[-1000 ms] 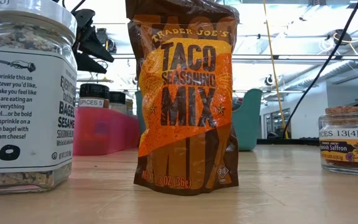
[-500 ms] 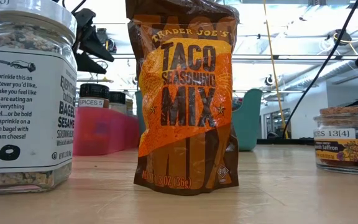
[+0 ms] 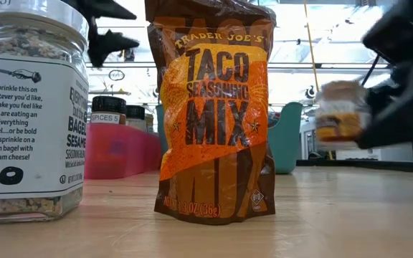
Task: Pick & Place Food Item
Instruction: Put the brown spice bottle into the red bin
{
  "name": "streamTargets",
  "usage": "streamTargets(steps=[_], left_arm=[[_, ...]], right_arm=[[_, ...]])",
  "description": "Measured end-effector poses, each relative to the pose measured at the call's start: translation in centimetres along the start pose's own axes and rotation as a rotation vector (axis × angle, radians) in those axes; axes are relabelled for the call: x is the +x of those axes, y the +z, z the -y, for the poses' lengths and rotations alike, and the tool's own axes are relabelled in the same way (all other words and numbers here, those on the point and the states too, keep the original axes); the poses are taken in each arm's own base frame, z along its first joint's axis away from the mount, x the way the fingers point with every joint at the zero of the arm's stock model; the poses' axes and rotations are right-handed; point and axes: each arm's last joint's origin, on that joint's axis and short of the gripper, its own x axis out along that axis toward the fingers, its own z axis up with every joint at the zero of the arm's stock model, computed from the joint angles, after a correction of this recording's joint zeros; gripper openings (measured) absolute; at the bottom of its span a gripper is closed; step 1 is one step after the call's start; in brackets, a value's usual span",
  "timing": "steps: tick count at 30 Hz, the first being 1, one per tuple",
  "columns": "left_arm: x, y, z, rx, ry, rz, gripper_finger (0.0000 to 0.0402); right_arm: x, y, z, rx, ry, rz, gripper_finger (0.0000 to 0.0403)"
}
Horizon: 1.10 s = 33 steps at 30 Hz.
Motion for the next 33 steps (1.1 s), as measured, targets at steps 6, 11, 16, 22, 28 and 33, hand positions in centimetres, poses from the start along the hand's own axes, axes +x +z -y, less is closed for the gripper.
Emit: streamTargets(steps=[6,11,16,22,28,33], left_arm=[[2.0,-0.5,2.3,0.113,-0.085,-0.018,0.0267],[5.0,-0.4,4.2,0.203,-0.001,-0.149,0.0267],[8.9,-0.8,5.9,0.308,0.089,-0.319,0.0267],[14.1,-1.9,7.4,0.451,0.084,-0.413,0.0267],[18.2,-3.4,8.4,0.572,0.039,-0.478,0.0267],[20.5,-4.8,8.2,0.618,0.045,-0.537,0.0267]], right_arm=[[2.0,2.6,1.3,-0.08,-0.048,-0.101,0.0166],[3.5,4.6,2.7,-0.128,-0.114,-0.18,0.0167],[4.4,6.2,4.2,-0.174,-0.159,-0.17,0.0168],[5.1,7.0,6.1,-0.157,-0.188,-0.165,0.0168],[5.4,7.2,7.0,-0.147,-0.212,-0.159,0.0168],[5.4,7.6,6.9,-0.161,-0.204,-0.122,0.0169]])
